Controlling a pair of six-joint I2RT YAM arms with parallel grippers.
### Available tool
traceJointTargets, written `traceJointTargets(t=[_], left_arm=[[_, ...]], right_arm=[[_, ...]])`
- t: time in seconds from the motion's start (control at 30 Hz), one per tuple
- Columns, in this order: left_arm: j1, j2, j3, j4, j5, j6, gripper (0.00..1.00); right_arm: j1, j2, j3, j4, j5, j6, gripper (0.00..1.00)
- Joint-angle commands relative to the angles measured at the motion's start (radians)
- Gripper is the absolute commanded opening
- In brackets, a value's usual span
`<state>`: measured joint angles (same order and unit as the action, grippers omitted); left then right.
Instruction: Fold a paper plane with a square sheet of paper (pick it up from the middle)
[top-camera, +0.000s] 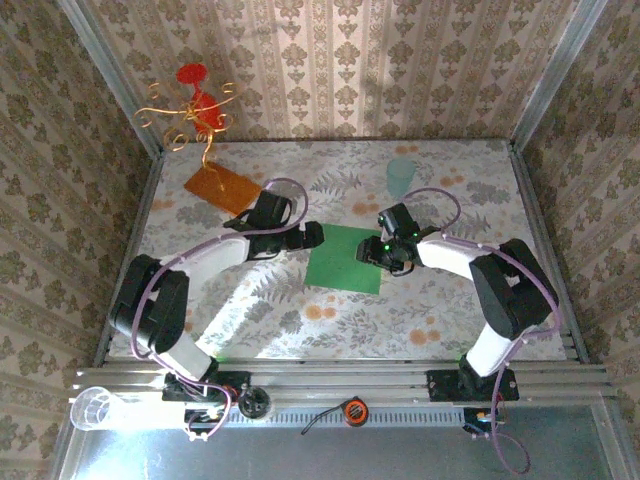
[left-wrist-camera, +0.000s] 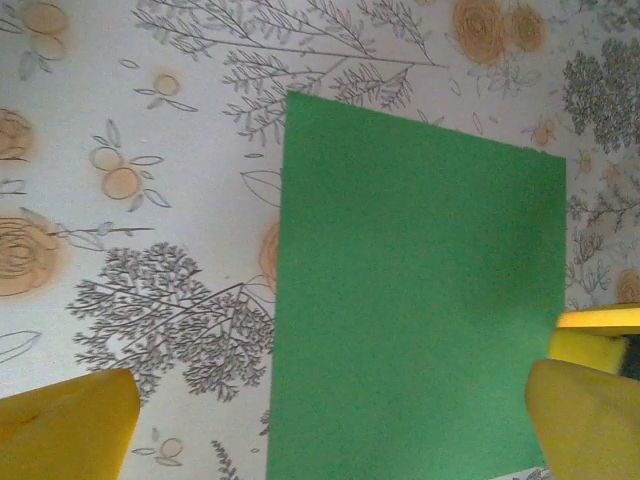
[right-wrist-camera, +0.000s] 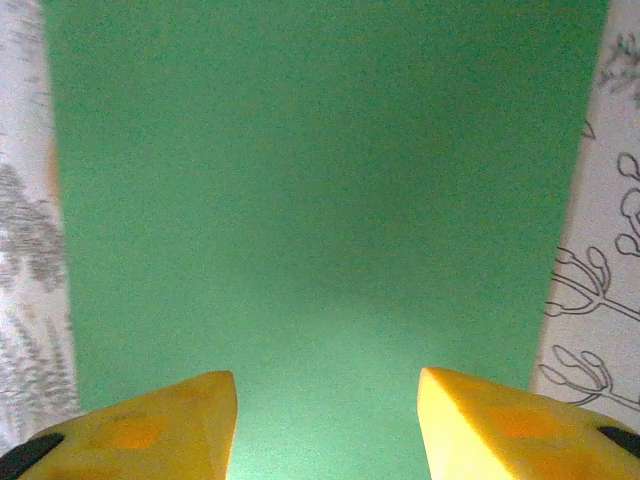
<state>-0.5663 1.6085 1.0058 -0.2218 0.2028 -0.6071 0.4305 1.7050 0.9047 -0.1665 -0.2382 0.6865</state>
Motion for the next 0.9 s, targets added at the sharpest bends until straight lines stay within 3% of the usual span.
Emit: traceJointTargets(t=[0.0,0.33,0.5,0.7,0.87], left_arm=[[-0.029,0.040,0.050,-0.076,0.005,-0.006,1.00],[-0.092,0.122,0.117,-0.164,-0.031,0.004,1.00],[-0.104,0.154,0.169,-0.241,-0.063,0.050,1.00],[-0.128,0.200,0.246,-0.327,-0.096,0.087,1.00],[-0.172,0.276,0.335,-0.415,-0.144,0.098,1.00]], right_arm=[[0.010,0.049,0.027,-0.053,0.035,0.030,0.53],[0.129,0.104,0.030,-0.009,0.085,0.243,0.52],[0.117,0.000,0.018,0.059,0.051,0.255,0.54],[0.019,-0.208,-0.083,0.107,0.080,0.192,0.75],[-0.068,-0.293,-0.157,0.087,0.102,0.113,0.93]])
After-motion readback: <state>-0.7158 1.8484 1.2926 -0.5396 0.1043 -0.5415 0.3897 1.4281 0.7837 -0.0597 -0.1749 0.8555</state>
